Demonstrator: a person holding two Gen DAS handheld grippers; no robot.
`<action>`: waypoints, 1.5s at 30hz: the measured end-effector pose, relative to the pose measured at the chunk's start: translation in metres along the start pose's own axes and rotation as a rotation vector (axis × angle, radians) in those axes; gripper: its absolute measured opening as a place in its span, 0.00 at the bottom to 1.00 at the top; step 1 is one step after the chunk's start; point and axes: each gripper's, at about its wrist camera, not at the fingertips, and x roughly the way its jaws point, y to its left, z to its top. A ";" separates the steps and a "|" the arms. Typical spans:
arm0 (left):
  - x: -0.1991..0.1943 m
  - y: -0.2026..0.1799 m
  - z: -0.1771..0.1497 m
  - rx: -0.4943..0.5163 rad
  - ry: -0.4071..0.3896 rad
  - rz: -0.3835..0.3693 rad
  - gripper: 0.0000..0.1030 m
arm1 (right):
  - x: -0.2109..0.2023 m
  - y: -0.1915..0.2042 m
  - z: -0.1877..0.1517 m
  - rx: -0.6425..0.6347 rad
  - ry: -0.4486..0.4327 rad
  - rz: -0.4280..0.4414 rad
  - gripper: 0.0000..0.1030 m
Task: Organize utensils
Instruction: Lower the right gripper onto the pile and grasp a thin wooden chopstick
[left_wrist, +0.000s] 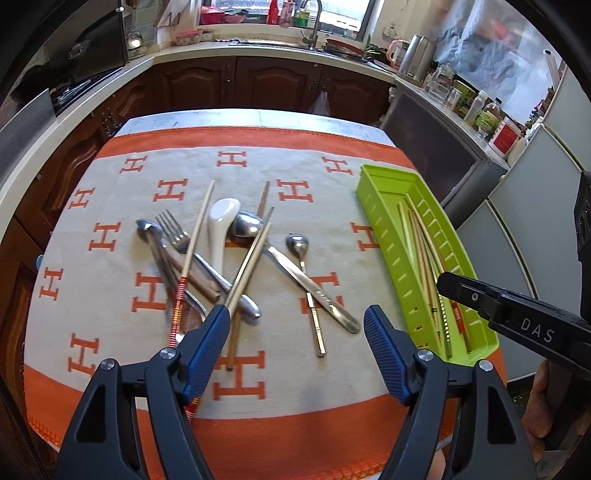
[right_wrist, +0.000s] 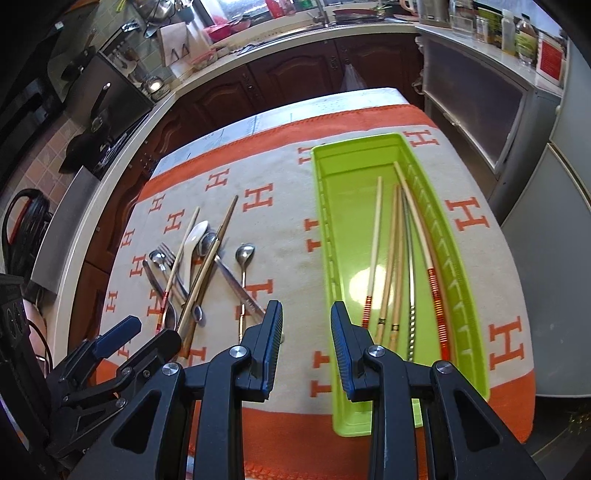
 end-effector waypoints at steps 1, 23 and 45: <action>0.000 0.003 -0.001 -0.002 -0.002 0.005 0.71 | 0.002 0.004 0.000 -0.007 0.006 0.001 0.27; 0.001 0.127 -0.008 -0.156 0.019 -0.030 0.58 | 0.076 0.077 0.015 -0.042 0.180 0.158 0.27; 0.031 0.146 -0.011 -0.160 0.096 -0.049 0.44 | 0.189 0.127 0.038 0.029 0.279 0.225 0.10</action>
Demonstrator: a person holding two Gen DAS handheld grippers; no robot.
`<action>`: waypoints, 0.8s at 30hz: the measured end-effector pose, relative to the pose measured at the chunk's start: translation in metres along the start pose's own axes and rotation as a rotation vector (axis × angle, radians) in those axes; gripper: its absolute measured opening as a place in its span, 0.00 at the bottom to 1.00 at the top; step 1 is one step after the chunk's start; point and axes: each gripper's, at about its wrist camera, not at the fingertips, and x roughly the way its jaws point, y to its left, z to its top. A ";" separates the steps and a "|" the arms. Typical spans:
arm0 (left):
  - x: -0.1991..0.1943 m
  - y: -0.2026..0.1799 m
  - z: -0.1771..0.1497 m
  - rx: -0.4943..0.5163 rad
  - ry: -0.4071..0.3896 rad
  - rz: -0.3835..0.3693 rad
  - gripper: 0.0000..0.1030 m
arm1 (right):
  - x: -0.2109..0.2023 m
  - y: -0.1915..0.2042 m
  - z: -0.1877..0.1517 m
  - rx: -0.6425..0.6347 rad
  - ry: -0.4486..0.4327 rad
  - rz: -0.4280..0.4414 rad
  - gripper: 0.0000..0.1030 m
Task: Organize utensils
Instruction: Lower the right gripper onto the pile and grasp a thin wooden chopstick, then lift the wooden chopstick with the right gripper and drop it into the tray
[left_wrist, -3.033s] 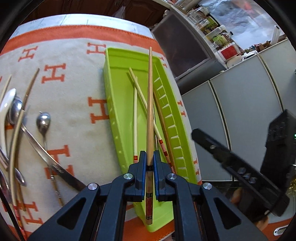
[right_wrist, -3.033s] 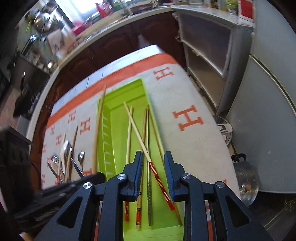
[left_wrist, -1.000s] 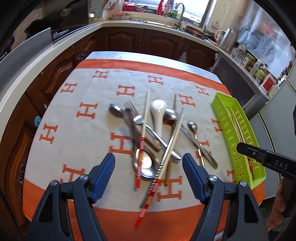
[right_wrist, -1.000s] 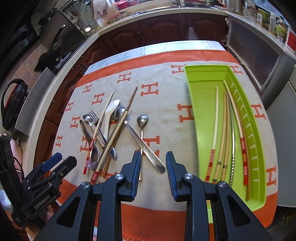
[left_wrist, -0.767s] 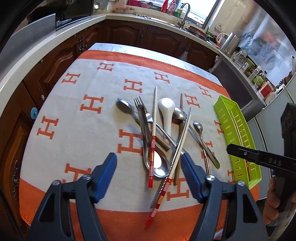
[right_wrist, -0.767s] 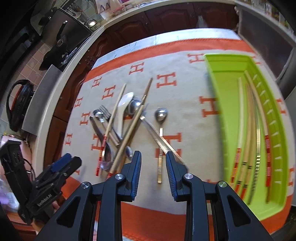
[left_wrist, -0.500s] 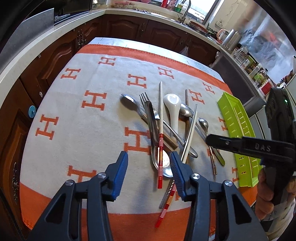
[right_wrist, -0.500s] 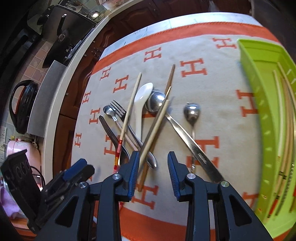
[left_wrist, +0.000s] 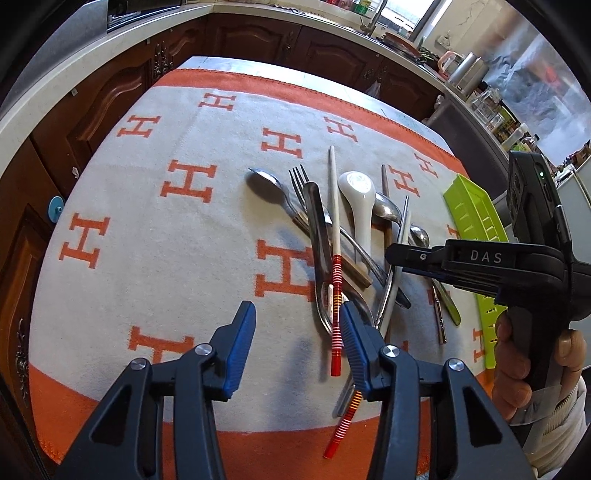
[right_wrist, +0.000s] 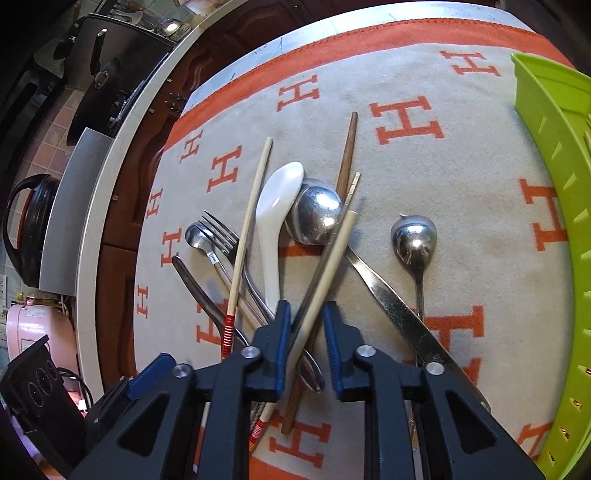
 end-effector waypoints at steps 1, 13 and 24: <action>0.001 -0.001 0.000 0.004 0.003 -0.001 0.44 | -0.001 0.001 -0.001 -0.004 -0.008 0.000 0.10; -0.002 -0.008 -0.003 0.030 0.008 -0.008 0.44 | -0.045 -0.009 -0.014 -0.024 -0.078 0.053 0.05; -0.004 -0.028 -0.007 0.072 0.013 -0.001 0.44 | -0.120 -0.041 -0.028 0.008 -0.191 0.173 0.05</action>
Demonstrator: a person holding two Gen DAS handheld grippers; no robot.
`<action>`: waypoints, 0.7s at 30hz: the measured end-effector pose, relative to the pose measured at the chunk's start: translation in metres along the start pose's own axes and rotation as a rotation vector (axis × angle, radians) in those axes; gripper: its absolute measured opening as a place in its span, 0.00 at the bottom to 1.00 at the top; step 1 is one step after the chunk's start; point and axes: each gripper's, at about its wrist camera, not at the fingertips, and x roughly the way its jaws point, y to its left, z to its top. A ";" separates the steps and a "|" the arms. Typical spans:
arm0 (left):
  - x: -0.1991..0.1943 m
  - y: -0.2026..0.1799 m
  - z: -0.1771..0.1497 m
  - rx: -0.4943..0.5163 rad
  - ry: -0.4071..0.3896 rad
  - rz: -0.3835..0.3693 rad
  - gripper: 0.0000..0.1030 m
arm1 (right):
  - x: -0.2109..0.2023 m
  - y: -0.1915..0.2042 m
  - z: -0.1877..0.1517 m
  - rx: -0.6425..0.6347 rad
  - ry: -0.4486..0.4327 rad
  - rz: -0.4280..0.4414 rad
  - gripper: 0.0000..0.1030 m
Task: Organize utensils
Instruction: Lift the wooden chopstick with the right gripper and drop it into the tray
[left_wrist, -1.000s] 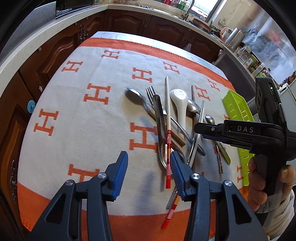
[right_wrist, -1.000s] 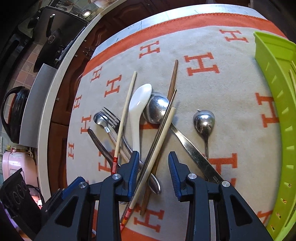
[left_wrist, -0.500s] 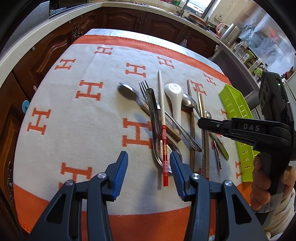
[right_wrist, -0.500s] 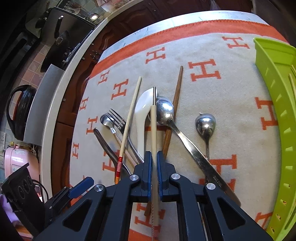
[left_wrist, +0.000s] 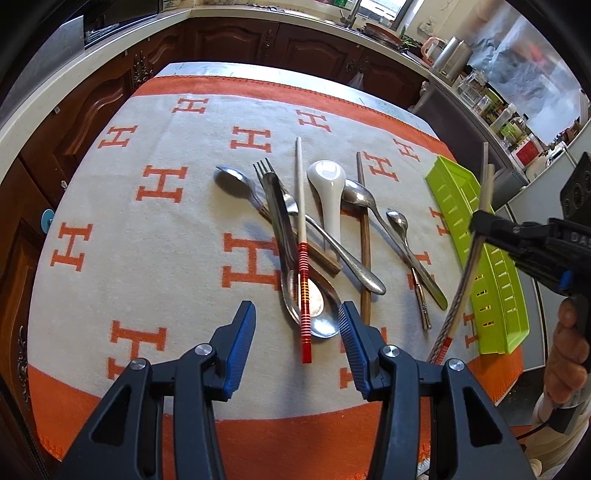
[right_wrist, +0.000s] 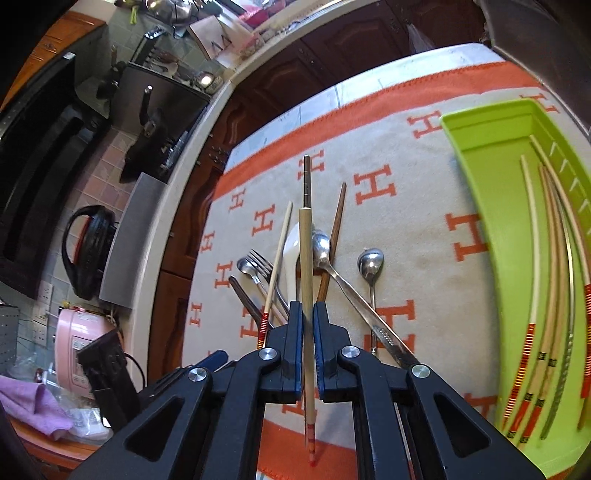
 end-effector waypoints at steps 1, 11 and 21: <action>0.000 -0.002 -0.001 0.003 0.001 0.000 0.44 | -0.008 -0.001 0.000 0.002 -0.013 0.007 0.05; 0.000 -0.028 -0.006 0.050 0.014 0.003 0.44 | -0.109 -0.021 -0.006 0.022 -0.159 0.060 0.05; -0.006 -0.048 -0.005 0.092 0.015 0.008 0.44 | -0.216 -0.053 -0.012 0.041 -0.305 -0.092 0.05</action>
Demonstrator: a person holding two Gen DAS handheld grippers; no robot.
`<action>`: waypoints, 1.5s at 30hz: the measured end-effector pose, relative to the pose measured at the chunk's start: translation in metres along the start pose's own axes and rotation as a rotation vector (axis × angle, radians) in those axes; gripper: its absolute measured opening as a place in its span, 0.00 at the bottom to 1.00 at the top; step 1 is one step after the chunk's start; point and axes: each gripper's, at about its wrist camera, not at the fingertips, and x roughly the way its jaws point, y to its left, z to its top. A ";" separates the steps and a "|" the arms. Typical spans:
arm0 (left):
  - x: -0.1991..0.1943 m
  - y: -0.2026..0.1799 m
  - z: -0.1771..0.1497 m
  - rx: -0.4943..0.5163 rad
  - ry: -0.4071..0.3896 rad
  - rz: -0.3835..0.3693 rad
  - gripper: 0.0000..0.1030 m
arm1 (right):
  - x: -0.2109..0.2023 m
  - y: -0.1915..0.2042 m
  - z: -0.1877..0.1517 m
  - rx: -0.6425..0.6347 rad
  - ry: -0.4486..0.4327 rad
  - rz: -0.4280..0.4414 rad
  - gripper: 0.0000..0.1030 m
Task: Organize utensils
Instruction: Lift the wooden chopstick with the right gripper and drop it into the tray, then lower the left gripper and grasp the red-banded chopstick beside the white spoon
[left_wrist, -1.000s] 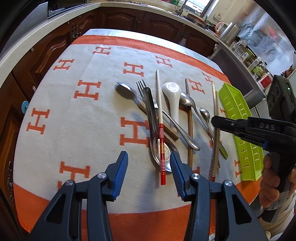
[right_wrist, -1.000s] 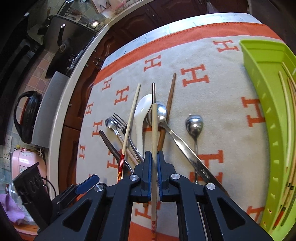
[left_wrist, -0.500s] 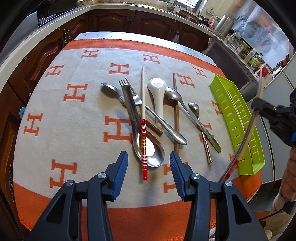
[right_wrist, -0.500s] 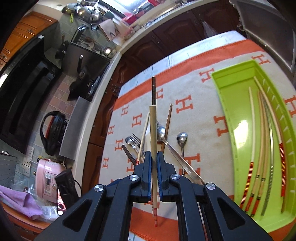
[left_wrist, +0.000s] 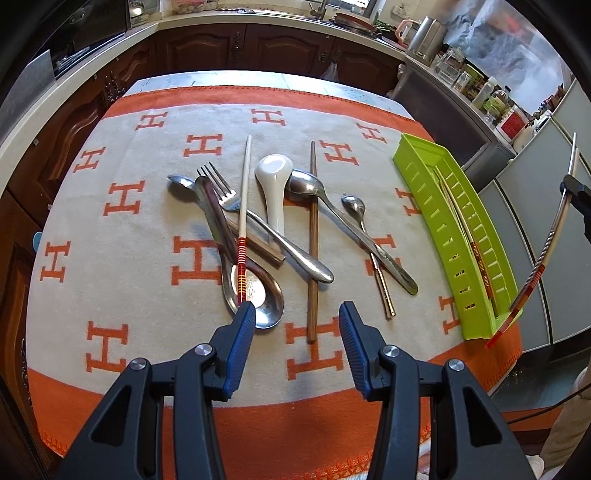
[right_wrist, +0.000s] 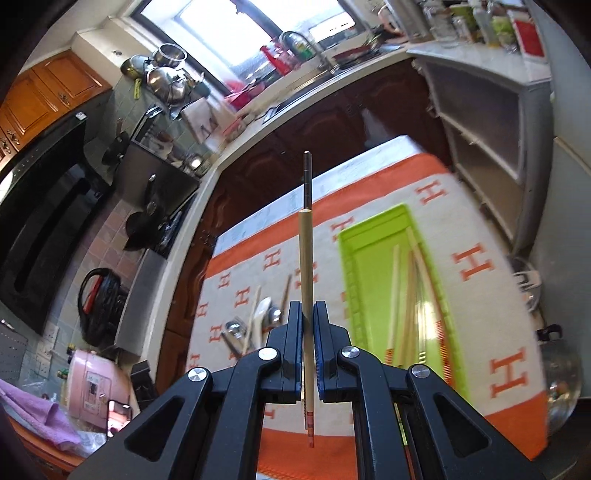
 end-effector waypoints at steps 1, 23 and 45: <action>-0.001 0.000 0.002 0.001 -0.001 0.002 0.44 | -0.007 -0.004 0.002 0.003 -0.008 -0.011 0.05; -0.004 0.018 0.076 0.009 0.040 0.007 0.43 | 0.086 -0.050 0.046 -0.095 0.182 -0.347 0.07; 0.093 0.031 0.110 -0.051 0.315 0.142 0.18 | 0.142 -0.046 0.026 -0.042 0.220 -0.245 0.09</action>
